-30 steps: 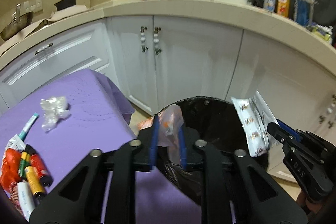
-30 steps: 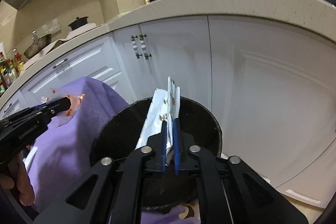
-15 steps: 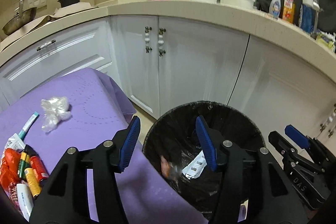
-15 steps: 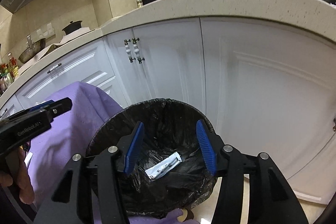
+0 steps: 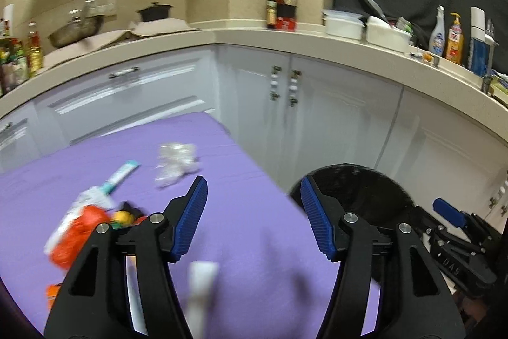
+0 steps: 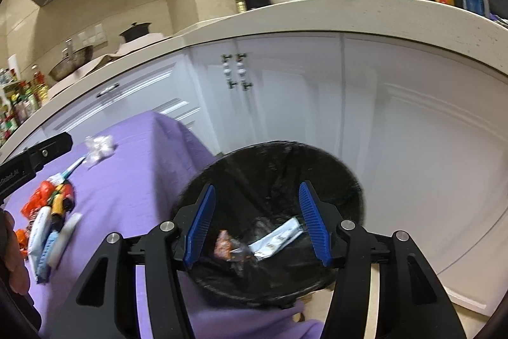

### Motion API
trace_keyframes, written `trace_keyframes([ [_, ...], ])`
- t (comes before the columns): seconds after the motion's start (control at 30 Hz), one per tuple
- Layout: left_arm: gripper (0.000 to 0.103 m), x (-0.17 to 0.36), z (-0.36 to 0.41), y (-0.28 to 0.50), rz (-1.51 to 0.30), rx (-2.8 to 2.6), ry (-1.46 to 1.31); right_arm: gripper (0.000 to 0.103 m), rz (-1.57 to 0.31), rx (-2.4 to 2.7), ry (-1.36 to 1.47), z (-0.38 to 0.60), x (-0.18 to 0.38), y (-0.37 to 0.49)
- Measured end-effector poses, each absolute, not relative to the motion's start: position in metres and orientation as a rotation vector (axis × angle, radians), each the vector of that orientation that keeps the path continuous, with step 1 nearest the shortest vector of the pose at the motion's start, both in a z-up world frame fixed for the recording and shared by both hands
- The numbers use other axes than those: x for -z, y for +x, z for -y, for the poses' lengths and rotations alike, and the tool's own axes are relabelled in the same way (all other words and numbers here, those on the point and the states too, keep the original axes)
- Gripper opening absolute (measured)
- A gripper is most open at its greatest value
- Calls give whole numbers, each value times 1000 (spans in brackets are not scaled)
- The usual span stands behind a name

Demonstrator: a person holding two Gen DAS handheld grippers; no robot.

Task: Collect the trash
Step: 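Move both open tools back over the trash on the table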

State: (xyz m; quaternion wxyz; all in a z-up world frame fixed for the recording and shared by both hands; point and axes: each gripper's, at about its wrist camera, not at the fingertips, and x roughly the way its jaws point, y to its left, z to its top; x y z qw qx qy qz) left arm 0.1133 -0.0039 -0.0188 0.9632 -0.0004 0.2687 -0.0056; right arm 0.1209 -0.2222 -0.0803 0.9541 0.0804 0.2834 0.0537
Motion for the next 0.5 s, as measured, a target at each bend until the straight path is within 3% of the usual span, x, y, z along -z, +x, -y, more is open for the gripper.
trace_keyframes([
  [0.5, 61, 25, -114, 26, -552, -253, -44, 55, -593, -326, 61, 122, 76, 92],
])
